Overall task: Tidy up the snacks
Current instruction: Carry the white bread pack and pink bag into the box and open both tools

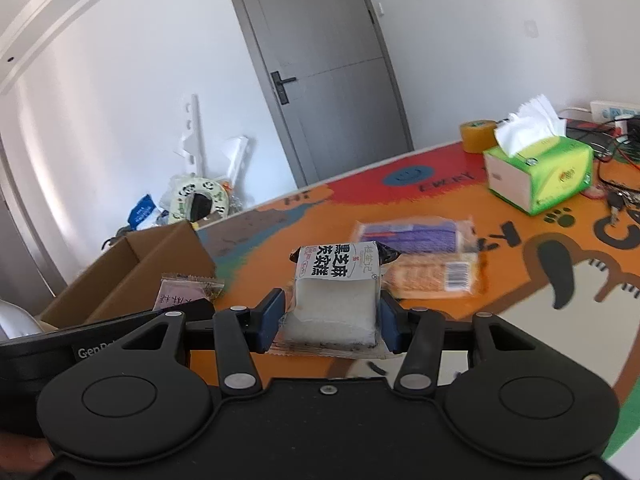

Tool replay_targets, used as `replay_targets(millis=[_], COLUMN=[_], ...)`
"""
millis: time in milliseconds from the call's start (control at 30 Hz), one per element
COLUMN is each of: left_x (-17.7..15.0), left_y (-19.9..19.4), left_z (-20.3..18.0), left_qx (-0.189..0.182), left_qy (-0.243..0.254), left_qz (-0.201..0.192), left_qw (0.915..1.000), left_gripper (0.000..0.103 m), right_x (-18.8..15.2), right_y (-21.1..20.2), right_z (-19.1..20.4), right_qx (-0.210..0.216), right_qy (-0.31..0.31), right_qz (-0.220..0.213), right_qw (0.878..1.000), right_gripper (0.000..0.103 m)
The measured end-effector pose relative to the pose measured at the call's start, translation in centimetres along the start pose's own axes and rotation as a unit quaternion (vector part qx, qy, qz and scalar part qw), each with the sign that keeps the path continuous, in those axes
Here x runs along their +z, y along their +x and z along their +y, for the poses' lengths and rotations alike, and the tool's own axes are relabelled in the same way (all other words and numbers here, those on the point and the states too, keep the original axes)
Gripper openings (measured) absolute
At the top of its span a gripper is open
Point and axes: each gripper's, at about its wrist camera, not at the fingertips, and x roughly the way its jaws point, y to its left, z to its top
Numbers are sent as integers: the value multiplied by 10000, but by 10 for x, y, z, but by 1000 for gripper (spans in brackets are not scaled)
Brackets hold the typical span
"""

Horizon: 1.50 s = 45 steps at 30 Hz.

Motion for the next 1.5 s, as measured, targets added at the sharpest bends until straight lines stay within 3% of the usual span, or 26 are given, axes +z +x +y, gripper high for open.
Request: replay_targets(millis=[767, 1500], left_x=[43, 52], left_y=[-40, -33], left_z=[61, 141], left_qx=[416, 966], left_qy=[-323, -835], left_qz=[-693, -672], left_qw=[9962, 9895], left_gripper=[32, 32], right_x=[33, 37], right_y=[20, 60], right_z=[68, 135], right_qx=[715, 1281], right_qy=[-342, -765], right_qz=[-348, -101], right_qw=[9962, 9887], right_gripper=[50, 50])
